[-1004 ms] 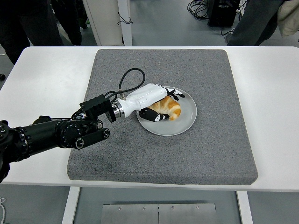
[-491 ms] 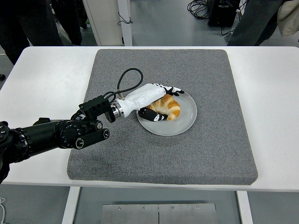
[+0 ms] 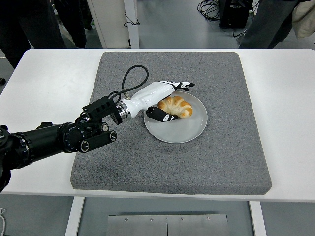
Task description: Place the bread on the plate
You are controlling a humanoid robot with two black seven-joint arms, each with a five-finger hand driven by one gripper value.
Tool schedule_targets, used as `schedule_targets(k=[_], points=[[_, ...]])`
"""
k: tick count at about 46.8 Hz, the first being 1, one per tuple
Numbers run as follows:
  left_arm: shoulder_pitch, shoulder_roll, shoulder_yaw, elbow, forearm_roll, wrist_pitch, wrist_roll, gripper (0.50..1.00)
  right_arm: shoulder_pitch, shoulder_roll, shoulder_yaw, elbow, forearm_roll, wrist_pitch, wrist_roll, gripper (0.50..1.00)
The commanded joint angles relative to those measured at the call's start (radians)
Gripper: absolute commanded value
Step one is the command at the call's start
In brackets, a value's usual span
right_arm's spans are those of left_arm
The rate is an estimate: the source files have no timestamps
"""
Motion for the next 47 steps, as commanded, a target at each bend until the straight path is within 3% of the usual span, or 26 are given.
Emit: schedule_targets(k=[1, 13, 25, 34, 42, 47], points=[[0.001, 0.000, -0.025, -0.002, -0.005, -0.002, 0.002, 0.878, 0.000, 0.000, 0.000, 0.000, 0.000, 0.000, 0.000, 1.000], [-0.004, 0.003, -0.119, -0.014, -0.102, -0.017, 0.006, 0.914, 0.000, 0.000, 0.000, 0.000, 0.000, 0.000, 0.000, 1.000], [-0.007, 0.008, -0.171, -0.014, -0.217, -0.049, 0.011, 0.918, 0.000, 0.000, 0.000, 0.000, 0.000, 0.000, 0.000, 1.000], [-0.024, 0.023, -0.291, -0.012, -0.352, -0.121, 0.035, 0.919, 0.000, 0.000, 0.000, 0.000, 0.001, 0.000, 0.000, 1.000], [-0.025, 0.086, -0.400, -0.014, -0.462, -0.198, 0.098, 0.918, 0.000, 0.000, 0.000, 0.000, 0.000, 0.000, 0.000, 1.000], [-0.013, 0.116, -0.467, -0.012, -0.505, -0.235, 0.104, 0.918, 0.000, 0.000, 0.000, 0.002, 0.000, 0.000, 0.000, 1.000]])
